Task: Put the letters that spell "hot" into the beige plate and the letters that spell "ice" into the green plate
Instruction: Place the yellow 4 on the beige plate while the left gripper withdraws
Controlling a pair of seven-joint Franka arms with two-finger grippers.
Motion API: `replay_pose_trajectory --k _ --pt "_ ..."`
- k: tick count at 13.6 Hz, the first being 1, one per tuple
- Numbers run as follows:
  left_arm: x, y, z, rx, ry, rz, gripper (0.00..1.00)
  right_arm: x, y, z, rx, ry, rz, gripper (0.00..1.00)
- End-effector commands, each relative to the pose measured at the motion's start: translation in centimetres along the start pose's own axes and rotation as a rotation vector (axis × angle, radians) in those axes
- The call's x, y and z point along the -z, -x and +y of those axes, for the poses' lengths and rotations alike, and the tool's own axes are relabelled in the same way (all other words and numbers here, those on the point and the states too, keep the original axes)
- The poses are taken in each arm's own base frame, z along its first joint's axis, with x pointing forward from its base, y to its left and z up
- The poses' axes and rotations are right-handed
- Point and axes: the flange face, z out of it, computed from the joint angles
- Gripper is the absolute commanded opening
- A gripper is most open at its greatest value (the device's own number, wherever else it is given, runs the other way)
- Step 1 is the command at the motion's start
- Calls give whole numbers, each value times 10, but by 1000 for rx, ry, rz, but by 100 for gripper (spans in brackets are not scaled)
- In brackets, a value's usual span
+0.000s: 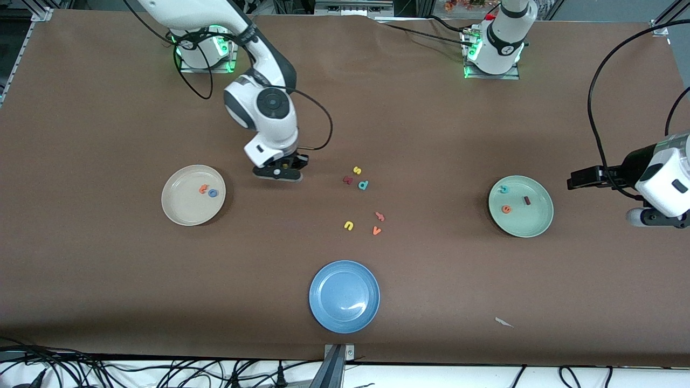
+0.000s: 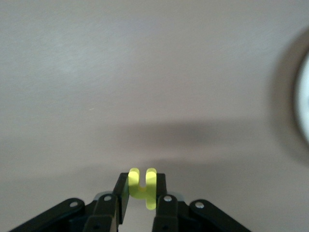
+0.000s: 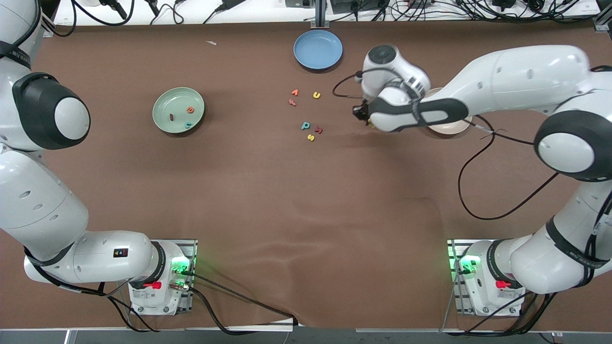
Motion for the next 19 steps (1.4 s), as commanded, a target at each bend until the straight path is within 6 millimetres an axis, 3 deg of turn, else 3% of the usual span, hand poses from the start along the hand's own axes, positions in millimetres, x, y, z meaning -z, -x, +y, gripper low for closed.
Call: replay_pose_trajectory --k 1,3,5,8,11,14,16,18,19 --pt "5 15 -2 17 25 50 100 24 -14 64 126 38 -51 9" --pt "5 23 -1 17 26 74 100 29 -31 114 201 56 -82 10" --pt "3 26 -2 18 26 71 100 31 -43 150 259 59 -110 10" --pt "-4 33 -9 33 30 130 100 21 -64 214 336 58 -141 10" --pt "-6 30 -15 43 32 141 100 10 -75 259 387 52 -156 12" --pt "-9 29 -16 40 30 130 100 5 -78 272 385 49 -161 31" --pt "-8 29 -17 38 19 133 100 4 -78 273 369 31 -159 65" --pt "1 29 -14 26 15 152 100 4 -79 276 352 19 -160 83" --pt "6 29 -15 28 17 162 100 6 -80 276 351 20 -157 86"
